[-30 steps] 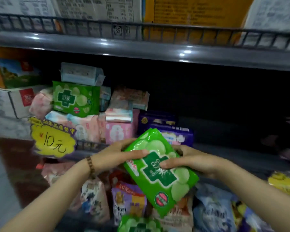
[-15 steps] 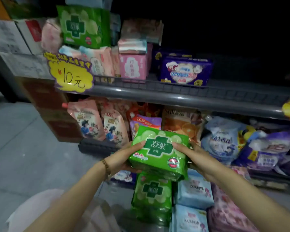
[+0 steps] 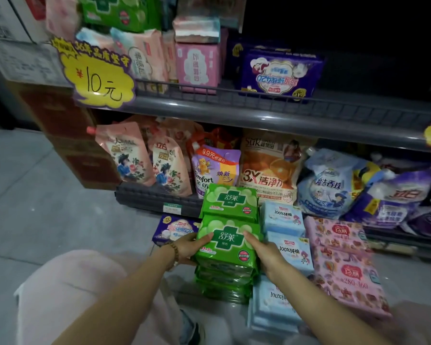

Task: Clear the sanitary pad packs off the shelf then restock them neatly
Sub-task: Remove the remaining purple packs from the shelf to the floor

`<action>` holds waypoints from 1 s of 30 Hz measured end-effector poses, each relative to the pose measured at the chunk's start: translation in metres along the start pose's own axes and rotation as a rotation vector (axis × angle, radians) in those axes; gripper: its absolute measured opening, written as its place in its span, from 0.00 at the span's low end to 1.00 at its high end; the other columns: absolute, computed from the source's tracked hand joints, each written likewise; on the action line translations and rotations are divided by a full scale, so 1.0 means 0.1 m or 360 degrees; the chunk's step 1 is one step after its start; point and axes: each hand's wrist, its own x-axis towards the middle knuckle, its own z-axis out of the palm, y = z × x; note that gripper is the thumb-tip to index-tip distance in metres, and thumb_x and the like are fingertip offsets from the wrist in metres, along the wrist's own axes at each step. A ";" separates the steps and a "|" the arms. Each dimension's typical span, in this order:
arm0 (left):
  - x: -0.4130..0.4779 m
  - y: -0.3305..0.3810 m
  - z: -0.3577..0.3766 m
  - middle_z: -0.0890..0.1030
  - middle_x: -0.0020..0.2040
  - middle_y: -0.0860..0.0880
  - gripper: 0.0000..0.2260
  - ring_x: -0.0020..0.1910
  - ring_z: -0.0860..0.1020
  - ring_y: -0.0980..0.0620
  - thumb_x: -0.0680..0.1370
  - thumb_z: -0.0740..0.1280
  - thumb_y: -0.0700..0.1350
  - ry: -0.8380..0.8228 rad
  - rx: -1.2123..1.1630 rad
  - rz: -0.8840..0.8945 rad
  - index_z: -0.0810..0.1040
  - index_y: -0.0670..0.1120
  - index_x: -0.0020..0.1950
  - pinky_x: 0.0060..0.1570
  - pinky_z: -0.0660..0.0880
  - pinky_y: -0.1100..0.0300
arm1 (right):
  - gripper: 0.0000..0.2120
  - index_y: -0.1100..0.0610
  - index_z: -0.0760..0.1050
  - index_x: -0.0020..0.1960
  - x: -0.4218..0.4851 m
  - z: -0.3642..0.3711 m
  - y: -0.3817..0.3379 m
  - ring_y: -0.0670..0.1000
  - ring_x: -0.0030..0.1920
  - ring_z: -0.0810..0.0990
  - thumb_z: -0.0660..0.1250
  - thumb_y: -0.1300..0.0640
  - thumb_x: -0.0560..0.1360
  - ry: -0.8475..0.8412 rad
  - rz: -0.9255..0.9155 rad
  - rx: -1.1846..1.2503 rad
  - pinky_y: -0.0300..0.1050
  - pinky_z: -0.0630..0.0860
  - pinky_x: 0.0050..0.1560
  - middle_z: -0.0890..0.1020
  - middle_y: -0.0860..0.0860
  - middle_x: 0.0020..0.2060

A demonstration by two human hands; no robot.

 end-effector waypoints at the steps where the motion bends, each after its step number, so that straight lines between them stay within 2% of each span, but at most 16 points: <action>1: 0.04 -0.03 0.01 0.77 0.63 0.48 0.40 0.55 0.79 0.52 0.66 0.67 0.67 0.0017 0.0002 -0.0005 0.65 0.47 0.71 0.47 0.80 0.59 | 0.25 0.63 0.76 0.60 0.02 0.01 0.04 0.56 0.46 0.84 0.74 0.49 0.70 0.0029 -0.0008 0.0011 0.45 0.79 0.43 0.84 0.60 0.49; 4: 0.12 -0.06 0.04 0.74 0.66 0.48 0.38 0.57 0.77 0.50 0.69 0.66 0.67 0.0041 0.0009 -0.0020 0.64 0.48 0.72 0.47 0.80 0.58 | 0.28 0.62 0.74 0.63 0.06 0.01 0.08 0.57 0.50 0.83 0.73 0.46 0.70 0.0073 -0.0026 0.0005 0.46 0.79 0.47 0.83 0.59 0.52; 6: 0.11 -0.03 0.03 0.74 0.66 0.48 0.39 0.60 0.76 0.49 0.68 0.66 0.67 0.0041 0.0032 -0.0027 0.63 0.47 0.73 0.52 0.79 0.55 | 0.26 0.61 0.74 0.63 0.05 0.00 0.06 0.57 0.50 0.83 0.72 0.46 0.71 0.0046 -0.0044 -0.0026 0.47 0.79 0.48 0.83 0.58 0.53; 8: 0.06 0.06 0.03 0.73 0.66 0.47 0.37 0.61 0.75 0.47 0.71 0.65 0.65 0.0071 0.0163 0.0040 0.63 0.46 0.73 0.58 0.77 0.51 | 0.25 0.60 0.73 0.63 -0.01 -0.02 -0.01 0.56 0.50 0.83 0.72 0.48 0.72 0.0002 -0.0111 -0.0093 0.47 0.79 0.49 0.83 0.58 0.54; 10: 0.01 0.19 0.01 0.71 0.68 0.46 0.33 0.63 0.73 0.46 0.75 0.62 0.62 0.0170 0.0391 0.0175 0.61 0.44 0.73 0.61 0.72 0.55 | 0.27 0.60 0.69 0.67 -0.10 -0.05 -0.13 0.54 0.53 0.81 0.71 0.50 0.73 -0.0012 -0.0210 -0.0203 0.44 0.77 0.49 0.78 0.57 0.61; 12: -0.08 0.38 -0.05 0.69 0.70 0.46 0.32 0.66 0.70 0.46 0.77 0.61 0.59 0.0307 0.0551 0.0368 0.60 0.42 0.74 0.59 0.68 0.60 | 0.32 0.60 0.60 0.74 -0.19 -0.10 -0.30 0.56 0.65 0.73 0.68 0.51 0.76 -0.0006 -0.0332 -0.0367 0.42 0.71 0.58 0.69 0.55 0.70; 14: -0.21 0.64 -0.13 0.70 0.67 0.46 0.29 0.63 0.71 0.48 0.78 0.62 0.55 0.0440 0.0605 0.0622 0.61 0.41 0.74 0.57 0.67 0.61 | 0.36 0.58 0.54 0.77 -0.26 -0.18 -0.54 0.55 0.73 0.64 0.68 0.49 0.76 -0.0014 -0.0499 -0.0517 0.47 0.64 0.67 0.62 0.55 0.75; 16: -0.37 0.98 -0.21 0.73 0.65 0.46 0.25 0.58 0.74 0.51 0.79 0.63 0.52 0.0572 0.0597 0.0907 0.65 0.43 0.72 0.54 0.71 0.62 | 0.35 0.54 0.59 0.75 -0.39 -0.26 -0.89 0.52 0.72 0.64 0.69 0.46 0.73 -0.0041 -0.0702 -0.0621 0.50 0.64 0.70 0.64 0.52 0.74; 18: -0.56 1.37 -0.25 0.75 0.63 0.48 0.21 0.52 0.75 0.58 0.79 0.63 0.51 0.0691 0.0610 0.1202 0.69 0.45 0.70 0.48 0.71 0.70 | 0.36 0.49 0.64 0.72 -0.58 -0.33 -1.31 0.49 0.70 0.67 0.69 0.41 0.67 -0.0058 -0.0941 -0.0713 0.51 0.65 0.70 0.67 0.48 0.71; 20: -0.74 1.76 -0.25 0.75 0.61 0.51 0.19 0.49 0.74 0.63 0.78 0.62 0.51 0.0769 0.0566 0.1457 0.70 0.48 0.68 0.42 0.70 0.76 | 0.36 0.47 0.66 0.69 -0.72 -0.42 -1.74 0.46 0.67 0.69 0.69 0.40 0.63 -0.0009 -0.1166 -0.0739 0.47 0.66 0.69 0.70 0.46 0.68; 22: -0.83 2.15 -0.26 0.73 0.62 0.53 0.21 0.50 0.73 0.64 0.78 0.62 0.52 0.0764 0.0494 0.1589 0.67 0.49 0.70 0.44 0.71 0.75 | 0.34 0.46 0.66 0.67 -0.80 -0.50 -2.14 0.45 0.65 0.69 0.70 0.43 0.62 0.0077 -0.1389 -0.0671 0.40 0.67 0.64 0.70 0.45 0.66; 24: -0.84 2.51 -0.26 0.69 0.68 0.54 0.25 0.59 0.71 0.61 0.77 0.62 0.55 0.0736 0.0467 0.1664 0.64 0.50 0.72 0.53 0.69 0.74 | 0.33 0.45 0.64 0.67 -0.80 -0.57 -2.53 0.42 0.65 0.67 0.70 0.45 0.63 0.0142 -0.1582 -0.0672 0.38 0.65 0.64 0.69 0.38 0.63; 26: -0.77 2.85 -0.25 0.64 0.73 0.53 0.34 0.69 0.65 0.57 0.73 0.62 0.60 0.0659 0.0462 0.1699 0.58 0.49 0.75 0.64 0.64 0.66 | 0.37 0.46 0.60 0.70 -0.66 -0.62 -2.91 0.41 0.66 0.65 0.70 0.46 0.64 0.0204 -0.1702 -0.0712 0.38 0.63 0.65 0.66 0.34 0.63; 28: -0.63 3.17 -0.22 0.63 0.71 0.56 0.36 0.70 0.63 0.57 0.71 0.65 0.60 0.0562 0.0429 0.1679 0.56 0.49 0.75 0.62 0.64 0.73 | 0.46 0.49 0.55 0.74 -0.42 -0.67 -3.27 0.44 0.69 0.63 0.73 0.46 0.63 0.0284 -0.1671 -0.0760 0.40 0.63 0.66 0.63 0.41 0.69; 29: -0.53 3.31 -0.20 0.64 0.67 0.58 0.35 0.68 0.64 0.58 0.72 0.68 0.58 0.0520 0.0415 0.1644 0.56 0.50 0.73 0.55 0.67 0.78 | 0.52 0.50 0.52 0.76 -0.29 -0.69 -3.43 0.48 0.71 0.63 0.75 0.45 0.60 0.0296 -0.1620 -0.0772 0.43 0.65 0.66 0.61 0.46 0.73; 30: -0.45 3.45 -0.18 0.65 0.66 0.59 0.36 0.66 0.66 0.59 0.70 0.72 0.60 0.0492 0.0407 0.1611 0.57 0.51 0.70 0.51 0.71 0.77 | 0.57 0.50 0.48 0.77 -0.17 -0.71 -3.57 0.51 0.71 0.64 0.77 0.44 0.58 0.0284 -0.1546 -0.0780 0.45 0.68 0.66 0.59 0.50 0.75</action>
